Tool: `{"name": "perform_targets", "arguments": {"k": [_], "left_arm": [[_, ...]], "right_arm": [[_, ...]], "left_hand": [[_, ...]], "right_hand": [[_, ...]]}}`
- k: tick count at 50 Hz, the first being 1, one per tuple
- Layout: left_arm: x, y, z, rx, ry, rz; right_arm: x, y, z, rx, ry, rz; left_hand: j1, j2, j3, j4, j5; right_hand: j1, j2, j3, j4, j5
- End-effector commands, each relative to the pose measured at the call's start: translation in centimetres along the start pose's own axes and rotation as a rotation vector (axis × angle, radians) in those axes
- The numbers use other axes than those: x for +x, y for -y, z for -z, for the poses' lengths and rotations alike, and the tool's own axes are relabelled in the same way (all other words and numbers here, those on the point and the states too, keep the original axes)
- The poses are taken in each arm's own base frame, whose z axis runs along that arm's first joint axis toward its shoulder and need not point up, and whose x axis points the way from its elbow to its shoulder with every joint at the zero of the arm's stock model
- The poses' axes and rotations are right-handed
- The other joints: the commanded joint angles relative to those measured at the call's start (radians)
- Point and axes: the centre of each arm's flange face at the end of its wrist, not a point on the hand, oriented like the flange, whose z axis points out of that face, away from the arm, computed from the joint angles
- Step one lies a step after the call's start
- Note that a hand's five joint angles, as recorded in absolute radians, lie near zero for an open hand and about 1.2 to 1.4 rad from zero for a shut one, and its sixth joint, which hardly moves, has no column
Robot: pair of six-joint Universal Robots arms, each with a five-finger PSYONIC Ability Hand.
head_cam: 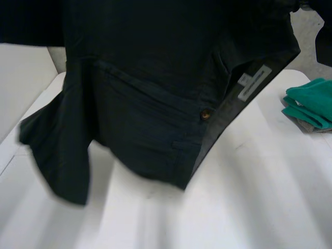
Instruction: Fold the laundry.
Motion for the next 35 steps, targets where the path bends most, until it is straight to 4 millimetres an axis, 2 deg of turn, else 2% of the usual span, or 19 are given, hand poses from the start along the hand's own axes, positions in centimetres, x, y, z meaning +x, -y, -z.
{"name": "perform_targets", "arguments": {"k": [1, 2, 3, 6, 7, 10, 11, 12, 13, 14, 18, 19, 21, 22, 23, 24, 26, 30, 35], "left_arm": [[1.7, -7.4, -0.5, -0.175, -0.052, -0.013], [1.9, -8.6, -0.5, -0.2, -0.058, -0.013], [2.4, -11.1, -0.4, -0.255, -0.073, -0.018], [2.6, -14.7, -0.4, -0.326, -0.076, -0.032], [2.4, -17.6, -0.3, -0.378, -0.072, -0.044], [2.3, -21.6, 0.3, -0.456, -0.074, -0.055], [2.3, -24.4, 0.5, -0.494, -0.076, -0.059], [2.5, -25.3, 0.6, -0.503, -0.08, -0.058], [2.7, -26.4, 0.7, -0.511, -0.081, -0.058], [3.0, -28.5, 0.7, -0.515, -0.084, -0.057], [3.8, -32.7, 0.2, -0.475, -0.075, -0.06], [3.9, -33.2, -0.1, -0.458, -0.072, -0.062], [4.0, -34.2, -0.6, -0.43, -0.07, -0.067], [4.3, -34.9, -0.9, -0.405, -0.07, -0.068], [4.4, -35.1, -1.2, -0.392, -0.071, -0.069], [4.5, -35.2, -1.3, -0.383, -0.07, -0.068], [4.5, -35.3, -1.7, -0.369, -0.063, -0.067], [4.8, -35.0, -1.2, -0.382, -0.067, -0.063], [4.5, -34.2, 0.3, -0.436, -0.078, -0.063]], "right_arm": [[-0.2, -4.6, -2.8, -0.119, 0.046, -0.033], [-0.2, -5.4, -3.3, -0.138, 0.049, -0.037], [-0.3, -6.5, -3.9, -0.164, 0.056, -0.043], [-0.6, -9.7, -6.0, -0.23, 0.072, -0.033], [-0.7, -10.5, -6.4, -0.246, 0.075, -0.026], [-0.9, -13.9, -8.6, -0.289, 0.09, 0.016], [-1.0, -14.9, -9.2, -0.299, 0.091, 0.027], [-0.9, -16.6, -10.6, -0.303, 0.077, 0.047], [-0.8, -17.1, -11.1, -0.298, 0.067, 0.055], [-0.7, -17.7, -11.7, -0.297, 0.051, 0.064], [0.2, -20.6, -14.7, -0.25, -0.054, 0.116], [0.4, -21.0, -15.3, -0.229, -0.08, 0.128], [0.9, -22.0, -16.9, -0.161, -0.15, 0.161], [0.8, -22.1, -17.5, -0.126, -0.167, 0.177], [0.9, -22.5, -18.1, -0.086, -0.192, 0.19], [1.2, -22.5, -18.4, -0.066, -0.218, 0.202], [1.5, -22.4, -18.8, -0.037, -0.246, 0.221], [1.8, -21.6, -18.3, -0.059, -0.288, 0.24], [2.1, -19.0, -15.5, -0.153, -0.272, 0.231]], "left_hand": [[0.252, 0.196, 0.2, 0.193, 0.243], [0.252, 0.196, 0.2, 0.193, 0.243], [0.252, 0.196, 0.2, 0.193, 0.243], [0.252, 0.196, 0.2, 0.193, 0.243], [0.252, 0.196, 0.2, 0.193, 0.243], [0.252, 0.196, 0.2, 0.193, 0.243], [0.252, 0.196, 0.2, 0.193, 0.243], [0.252, 0.196, 0.2, 0.193, 0.243], [0.252, 0.196, 0.2, 0.193, 0.243], [0.252, 0.196, 0.2, 0.193, 0.243], [0.252, 0.196, 0.2, 0.193, 0.243], [0.223, 0.168, 0.172, 0.165, 0.215], [-0.069, -0.124, -0.12, -0.128, -0.077], [-0.617, -0.673, -0.669, -0.676, -0.626], [-0.902, -0.957, -0.953, -0.96, -0.91], [-0.97, -1.025, -1.021, -1.028, -0.978], [-0.969, -1.024, -1.02, -1.027, -0.977], [-0.969, -1.025, -1.021, -1.028, -0.978], [-0.963, -1.019, -1.015, -1.022, -0.972]], "right_hand": [[0.409, 0.218, 0.216, 0.205, 0.224], [0.409, 0.218, 0.216, 0.205, 0.224], [0.409, 0.218, 0.216, 0.205, 0.224], [0.409, 0.218, 0.216, 0.205, 0.224], [0.409, 0.218, 0.216, 0.205, 0.224], [0.409, 0.218, 0.216, 0.205, 0.224], [0.409, 0.218, 0.216, 0.205, 0.224], [0.409, 0.218, 0.216, 0.205, 0.224], [0.409, 0.218, 0.216, 0.205, 0.224], [0.409, 0.218, 0.216, 0.205, 0.224], [0.409, 0.218, 0.216, 0.205, 0.224], [0.409, 0.218, 0.216, 0.205, 0.224], [0.409, 0.218, 0.216, 0.205, 0.224], [0.137, -0.054, -0.056, -0.067, -0.049], [-0.74, -0.932, -0.934, -0.945, -0.926], [-0.812, -1.004, -1.006, -1.016, -0.998], [-0.812, -1.004, -1.006, -1.016, -0.998], [-0.812, -1.004, -1.006, -1.016, -0.998], [-0.812, -1.004, -1.006, -1.016, -0.998]]}}
